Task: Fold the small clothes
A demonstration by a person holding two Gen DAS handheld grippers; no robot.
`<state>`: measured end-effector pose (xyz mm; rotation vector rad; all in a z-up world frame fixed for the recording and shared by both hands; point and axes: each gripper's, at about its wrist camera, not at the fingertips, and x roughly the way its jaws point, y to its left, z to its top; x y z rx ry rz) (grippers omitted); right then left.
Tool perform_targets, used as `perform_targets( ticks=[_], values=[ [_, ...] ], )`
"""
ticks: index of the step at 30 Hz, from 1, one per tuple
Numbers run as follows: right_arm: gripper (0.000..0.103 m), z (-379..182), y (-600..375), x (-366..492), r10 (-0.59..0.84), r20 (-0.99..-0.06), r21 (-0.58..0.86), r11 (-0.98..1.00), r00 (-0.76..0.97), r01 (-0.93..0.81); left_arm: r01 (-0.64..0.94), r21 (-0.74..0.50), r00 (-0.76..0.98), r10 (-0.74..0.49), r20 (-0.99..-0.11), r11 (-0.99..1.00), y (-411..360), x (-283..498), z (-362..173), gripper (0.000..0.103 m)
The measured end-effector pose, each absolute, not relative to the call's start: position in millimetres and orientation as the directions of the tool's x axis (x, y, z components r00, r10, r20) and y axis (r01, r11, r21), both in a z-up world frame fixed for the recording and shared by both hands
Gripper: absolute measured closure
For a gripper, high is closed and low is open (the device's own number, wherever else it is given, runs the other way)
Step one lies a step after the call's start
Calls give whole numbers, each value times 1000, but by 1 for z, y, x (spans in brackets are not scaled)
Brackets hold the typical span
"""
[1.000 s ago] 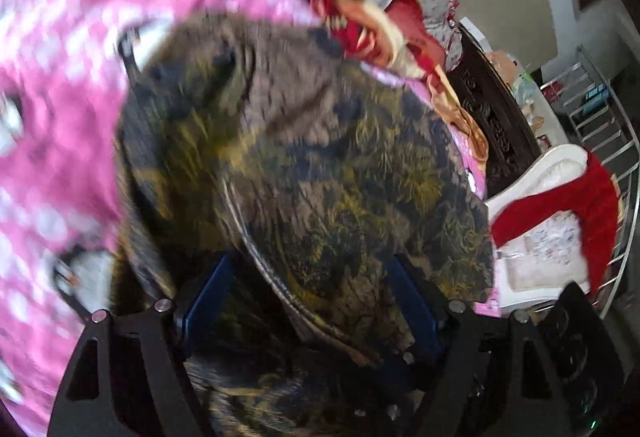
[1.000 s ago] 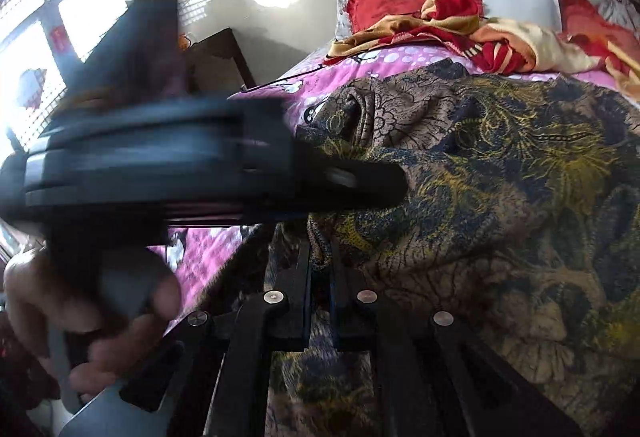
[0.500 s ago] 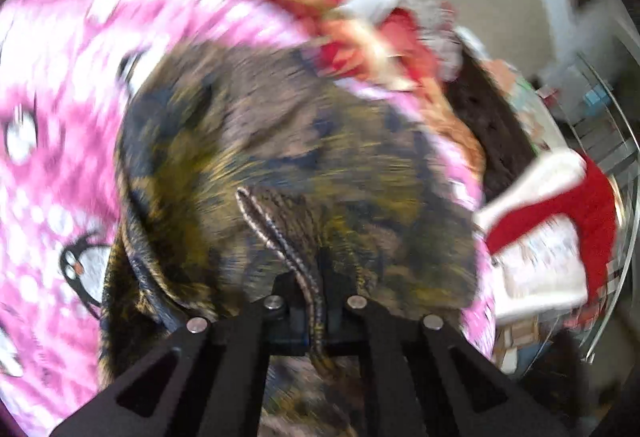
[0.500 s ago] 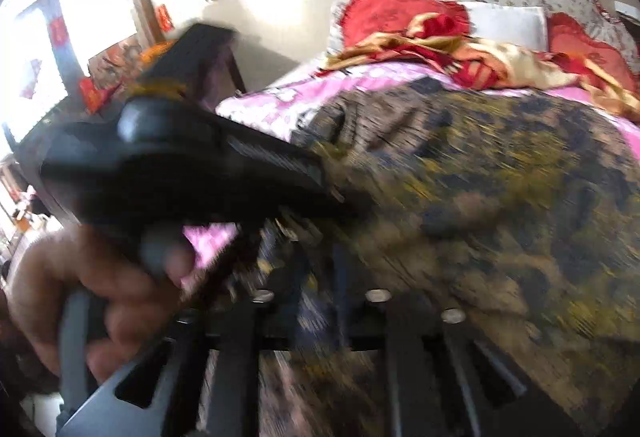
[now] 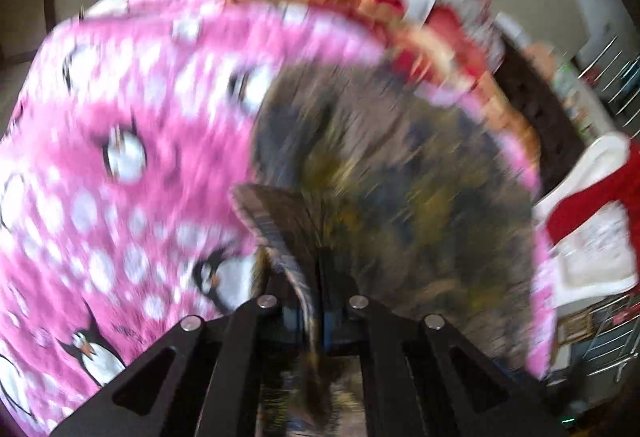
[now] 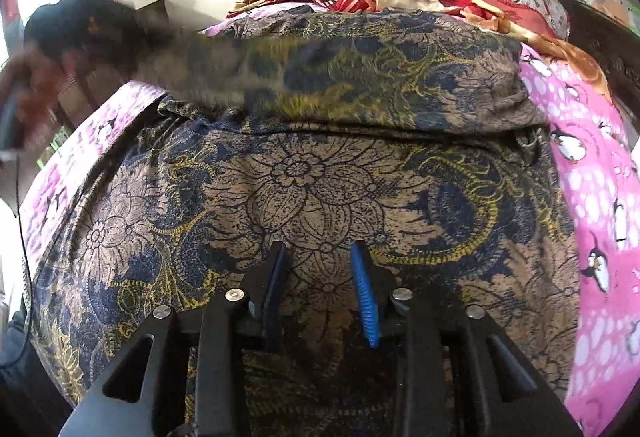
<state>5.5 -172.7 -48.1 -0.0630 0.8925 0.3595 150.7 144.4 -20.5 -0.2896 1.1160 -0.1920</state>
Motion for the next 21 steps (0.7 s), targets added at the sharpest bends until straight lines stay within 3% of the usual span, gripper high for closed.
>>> perform_targets(
  ticks=[3, 5, 7, 9, 10, 11, 15, 16, 17, 19, 21],
  values=[
    [68, -42, -179, 8, 298, -772, 120, 936, 561, -332, 20, -299, 459, -274, -845, 954, 148, 142, -18, 81],
    [68, -25, -187, 15, 277, -750, 113, 949, 601, -296, 19, -295, 528, -260, -808, 955, 155, 131, 1, 59],
    [68, -3, -203, 28, 219, -705, 73, 968, 674, -239, 10, -271, 608, -220, -762, 963, 161, 121, 20, 46],
    [69, 15, -220, 52, 128, -683, 37, 989, 719, -141, -13, -265, 666, -189, -721, 964, 163, 119, 32, 45],
    [79, 20, -222, 66, 110, -690, 32, 992, 715, -122, -17, -275, 676, -191, -711, 961, 162, 121, 34, 45],
    [82, 25, -219, 84, 117, -700, 16, 989, 704, -148, -21, -274, 675, -189, -713, 961, 156, 124, 34, 45],
    [84, 0, -207, 126, 68, -758, -157, 946, 649, -283, 20, -251, 634, -206, -745, 968, 131, 136, 14, 66],
    [85, -20, -219, 138, -1, -803, -194, 946, 596, -260, 15, -235, 615, -194, -764, 972, 125, 137, 5, 72],
    [91, -33, -231, 143, -34, -830, -204, 948, 557, -245, 4, -227, 598, -184, -780, 974, 123, 139, -3, 73],
    [94, -34, -254, 133, 72, -810, -109, 957, 581, -271, -2, -245, 571, -200, -796, 970, 121, 140, -19, 73],
    [95, -31, -254, 128, 57, -817, -130, 951, 573, -279, 4, -219, 558, -184, -810, 976, 116, 142, -30, 73]
  ],
)
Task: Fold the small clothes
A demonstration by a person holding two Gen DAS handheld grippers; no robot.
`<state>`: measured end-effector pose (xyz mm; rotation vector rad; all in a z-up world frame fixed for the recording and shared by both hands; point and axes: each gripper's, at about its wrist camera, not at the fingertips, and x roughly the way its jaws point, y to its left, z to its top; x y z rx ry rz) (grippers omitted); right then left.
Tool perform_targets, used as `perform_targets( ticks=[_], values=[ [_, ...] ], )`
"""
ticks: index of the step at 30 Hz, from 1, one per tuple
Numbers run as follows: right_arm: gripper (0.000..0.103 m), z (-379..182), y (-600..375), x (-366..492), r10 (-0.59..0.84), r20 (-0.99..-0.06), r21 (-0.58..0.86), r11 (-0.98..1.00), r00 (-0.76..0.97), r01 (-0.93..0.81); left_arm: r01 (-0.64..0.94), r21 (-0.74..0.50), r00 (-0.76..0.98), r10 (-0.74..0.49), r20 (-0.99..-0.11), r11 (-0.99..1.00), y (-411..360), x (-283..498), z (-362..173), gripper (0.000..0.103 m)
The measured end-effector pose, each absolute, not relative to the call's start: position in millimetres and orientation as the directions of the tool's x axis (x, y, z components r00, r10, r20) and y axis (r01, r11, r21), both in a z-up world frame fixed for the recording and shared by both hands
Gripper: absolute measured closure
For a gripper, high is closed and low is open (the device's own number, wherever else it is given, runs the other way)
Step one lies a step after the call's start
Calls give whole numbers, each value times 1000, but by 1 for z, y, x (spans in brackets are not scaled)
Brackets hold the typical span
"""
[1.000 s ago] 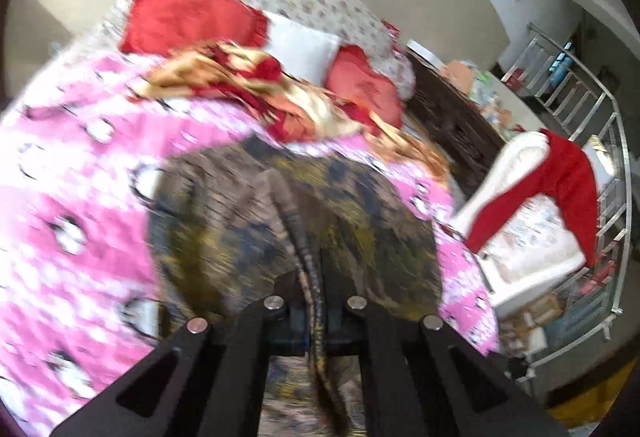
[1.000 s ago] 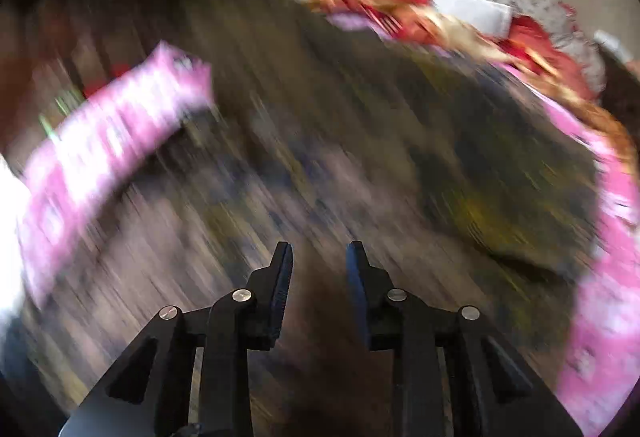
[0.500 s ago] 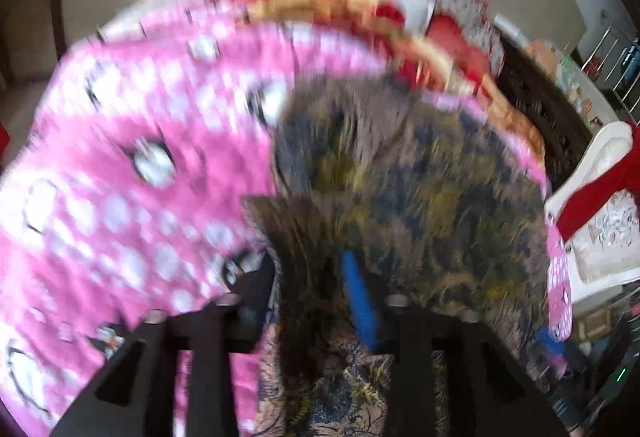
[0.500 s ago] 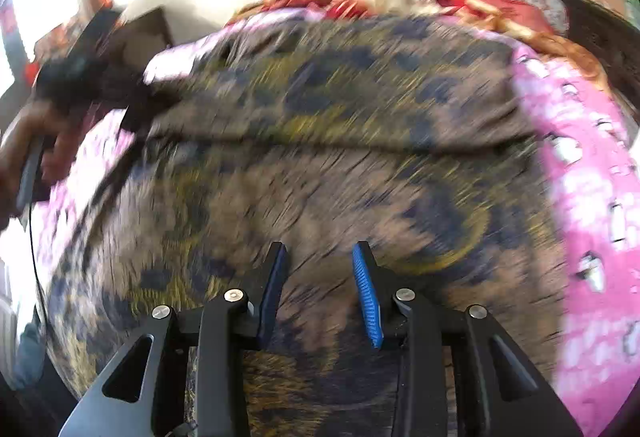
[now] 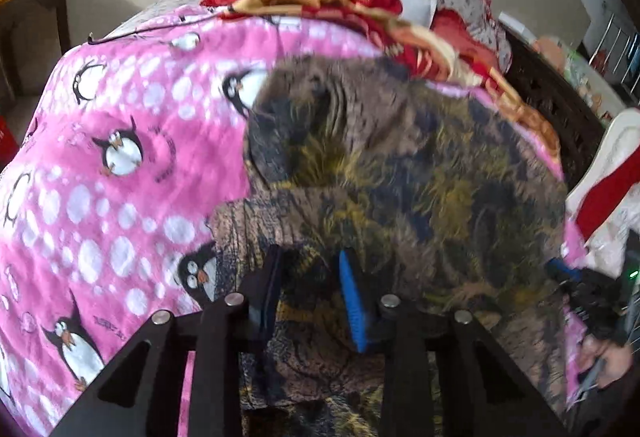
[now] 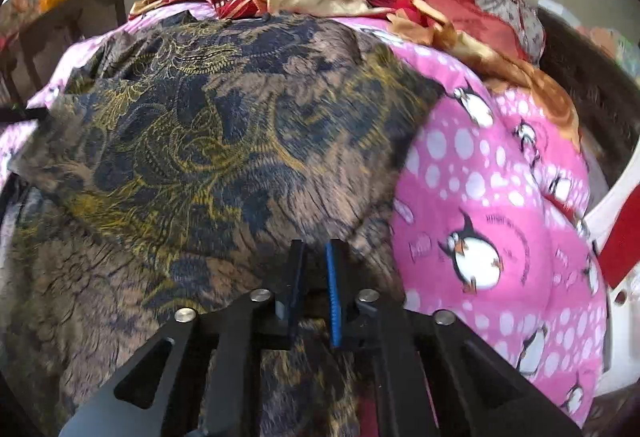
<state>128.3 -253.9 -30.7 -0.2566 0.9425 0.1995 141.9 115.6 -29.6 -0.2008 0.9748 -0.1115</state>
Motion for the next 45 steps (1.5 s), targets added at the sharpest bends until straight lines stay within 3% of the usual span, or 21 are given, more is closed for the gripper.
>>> perform_targets(
  ticks=[2, 5, 9, 12, 14, 16, 18, 19, 20, 23, 25, 27, 29, 31, 39, 42, 44, 45],
  values=[
    [94, -29, -254, 127, 54, -826, -139, 945, 561, -296, 15, -191, 558, -167, -813, 981, 112, 145, -34, 70],
    [94, -14, -261, 139, 112, -860, -42, 956, 498, -289, 23, -169, 553, -153, -819, 985, 112, 148, -42, 67],
    [91, 35, -276, 163, 188, -776, 84, 977, 601, -197, 41, -149, 598, -144, -789, 988, 110, 139, -49, 65],
    [84, 28, -267, 191, 151, -790, 75, 986, 595, -151, 43, -170, 617, -159, -771, 985, 110, 136, -50, 58],
    [80, -4, -259, 210, 74, -849, 1, 990, 523, -140, 71, -242, 602, -235, -763, 968, 112, 139, -50, 28],
    [79, -19, -251, 210, 34, -841, -74, 981, 540, -177, 128, -249, 556, -277, -784, 960, 103, 143, -50, 14],
    [78, -18, -246, 207, 11, -840, -115, 973, 542, -198, 127, -165, 544, -208, -813, 978, 93, 146, -44, 21],
    [78, -13, -244, 206, 2, -848, -127, 970, 530, -206, 103, -126, 558, -163, -814, 987, 89, 144, -38, 34],
    [78, -5, -244, 202, -5, -848, -125, 974, 531, -191, 95, -122, 584, -155, -797, 988, 86, 137, -27, 39],
    [78, 25, -245, 174, 88, -798, -23, 984, 597, -175, 128, -187, 639, -226, -735, 974, 73, 116, -7, 39],
    [76, 29, -239, 146, 142, -764, 13, 979, 630, -205, 121, -154, 624, -196, -757, 981, 62, 113, -18, 39],
    [70, 9, -236, 130, 118, -787, 12, 984, 606, -177, 92, -122, 540, -152, -827, 988, 55, 119, -54, 39],
    [70, -27, -244, 125, 79, -840, 27, 994, 537, -105, 139, -3, 598, -86, -797, 990, 40, 114, -56, 37],
    [70, -40, -256, 112, 147, -786, 114, 989, 600, -94, 135, 12, 600, -72, -797, 991, 37, 116, -55, 37],
    [69, -21, -233, 115, 46, -840, 0, 996, 540, -86, 157, -73, 617, -156, -772, 985, 59, 102, -38, 37],
    [69, 2, -223, 97, 79, -803, 17, 994, 590, -110, 58, -70, 627, -91, -773, 996, 87, 94, -35, 33],
    [69, 10, -213, 96, 47, -764, -44, 991, 644, -124, 18, -171, 584, -149, -798, 985, 110, 102, -49, 34],
    [63, 6, -210, 104, 36, -764, -53, 992, 645, -118, 29, -168, 590, -152, -793, 985, 110, 102, -47, 33]
  ],
)
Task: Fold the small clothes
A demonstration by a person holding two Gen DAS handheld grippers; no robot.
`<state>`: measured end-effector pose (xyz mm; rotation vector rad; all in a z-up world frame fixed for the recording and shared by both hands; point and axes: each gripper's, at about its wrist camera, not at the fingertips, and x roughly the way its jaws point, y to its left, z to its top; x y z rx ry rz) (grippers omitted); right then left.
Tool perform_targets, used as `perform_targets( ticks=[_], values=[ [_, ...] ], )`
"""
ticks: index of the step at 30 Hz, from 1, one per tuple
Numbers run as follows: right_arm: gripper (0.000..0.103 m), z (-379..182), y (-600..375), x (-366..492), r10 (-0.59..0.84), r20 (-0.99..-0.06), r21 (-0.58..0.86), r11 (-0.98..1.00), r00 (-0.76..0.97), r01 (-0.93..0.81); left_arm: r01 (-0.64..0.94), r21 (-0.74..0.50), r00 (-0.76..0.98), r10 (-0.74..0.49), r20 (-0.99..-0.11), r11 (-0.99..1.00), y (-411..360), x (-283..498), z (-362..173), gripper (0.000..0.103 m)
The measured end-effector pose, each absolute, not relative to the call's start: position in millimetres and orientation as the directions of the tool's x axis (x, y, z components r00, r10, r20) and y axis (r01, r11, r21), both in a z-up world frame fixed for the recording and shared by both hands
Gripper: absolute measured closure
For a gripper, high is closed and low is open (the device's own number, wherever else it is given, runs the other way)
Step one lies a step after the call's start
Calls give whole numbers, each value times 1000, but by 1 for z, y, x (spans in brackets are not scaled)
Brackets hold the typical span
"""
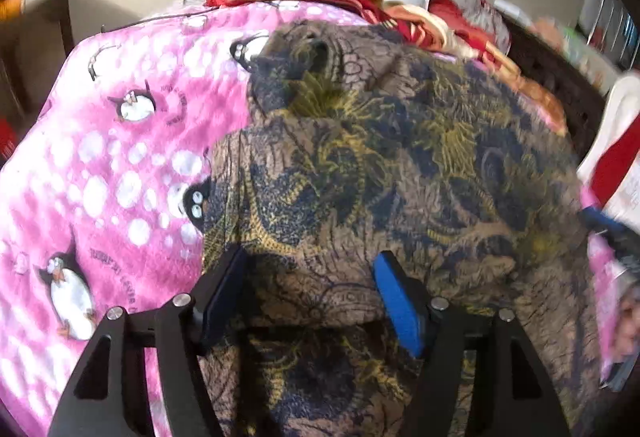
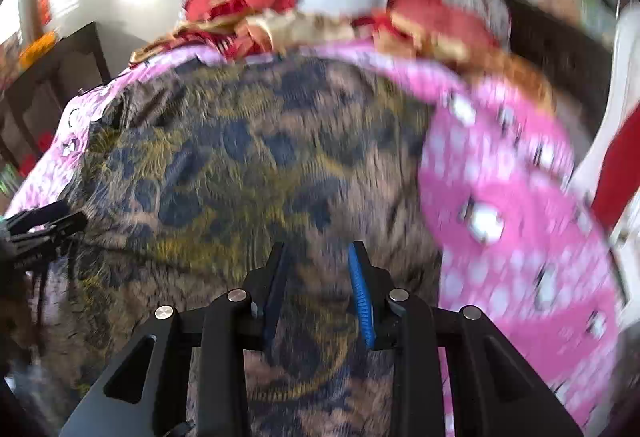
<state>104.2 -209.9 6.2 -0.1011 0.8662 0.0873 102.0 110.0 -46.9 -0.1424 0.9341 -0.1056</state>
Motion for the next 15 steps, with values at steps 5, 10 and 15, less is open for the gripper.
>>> perform_targets(
  ticks=[5, 10, 15],
  values=[
    [57, -28, -212, 134, 12, -866, -22, 998, 499, -61, 64, -121, 575, -136, -807, 991, 107, 92, -28, 34],
    [57, 2, -202, 90, 48, -803, -32, 992, 595, -123, 30, -189, 567, -172, -805, 982, 125, 61, -17, 34],
    [57, -11, -200, 45, 105, -790, -10, 983, 604, -183, 125, -239, 515, -269, -814, 963, 101, 22, -25, 33]
  ],
)
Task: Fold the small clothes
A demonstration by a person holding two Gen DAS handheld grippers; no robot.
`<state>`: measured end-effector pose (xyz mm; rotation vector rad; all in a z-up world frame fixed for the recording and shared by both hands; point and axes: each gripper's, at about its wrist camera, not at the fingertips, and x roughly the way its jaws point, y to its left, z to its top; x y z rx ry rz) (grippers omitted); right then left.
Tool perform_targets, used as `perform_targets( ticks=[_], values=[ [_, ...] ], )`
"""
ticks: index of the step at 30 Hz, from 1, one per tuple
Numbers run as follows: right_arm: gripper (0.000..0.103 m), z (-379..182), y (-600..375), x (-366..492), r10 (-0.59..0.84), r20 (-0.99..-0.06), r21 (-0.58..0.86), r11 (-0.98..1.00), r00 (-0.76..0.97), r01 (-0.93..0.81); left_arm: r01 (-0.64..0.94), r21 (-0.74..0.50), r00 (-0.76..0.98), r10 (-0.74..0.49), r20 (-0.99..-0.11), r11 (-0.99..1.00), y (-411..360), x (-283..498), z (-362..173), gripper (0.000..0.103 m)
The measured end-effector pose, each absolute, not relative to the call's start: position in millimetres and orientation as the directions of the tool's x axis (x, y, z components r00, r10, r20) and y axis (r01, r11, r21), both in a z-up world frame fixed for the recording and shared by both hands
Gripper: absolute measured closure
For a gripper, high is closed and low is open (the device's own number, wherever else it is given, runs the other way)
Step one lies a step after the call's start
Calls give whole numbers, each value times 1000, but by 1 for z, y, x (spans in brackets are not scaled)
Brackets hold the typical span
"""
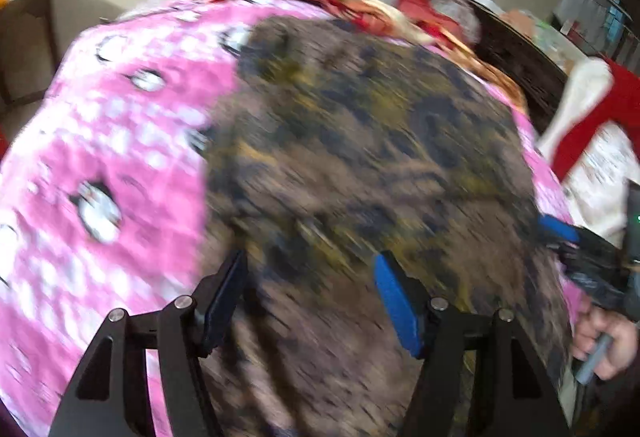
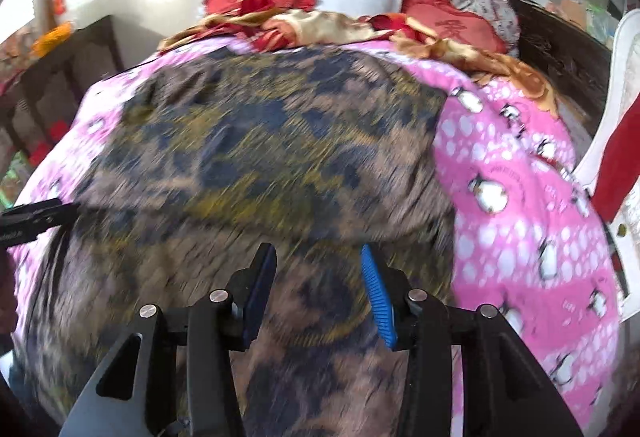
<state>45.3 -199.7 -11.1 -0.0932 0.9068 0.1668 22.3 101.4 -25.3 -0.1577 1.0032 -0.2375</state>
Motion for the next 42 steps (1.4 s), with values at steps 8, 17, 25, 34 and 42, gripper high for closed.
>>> perform_targets(
  ticks=[8, 17, 25, 34, 42],
  values=[
    [53, -57, -218, 39, 145, -806, 48, 982, 573, -181, 230, -181, 554, -282, -783, 956, 81, 2, -52, 13],
    [48, -61, -211, 38, 114, -805, 1, 982, 582, -191, 254, -148, 560, -271, -783, 956, 73, 3, -57, 6],
    [44, -55, -201, 39, 69, -821, -49, 980, 567, -191, 280, -142, 542, -279, -793, 949, 69, 3, -57, 0],
    [40, -56, -204, 37, 54, -817, -61, 982, 574, -180, 276, -146, 550, -281, -787, 950, 69, 1, -56, 0],
    [38, -58, -207, 36, 65, -813, -47, 983, 578, -177, 274, -114, 555, -253, -792, 955, 64, 0, -57, 0]
  ],
)
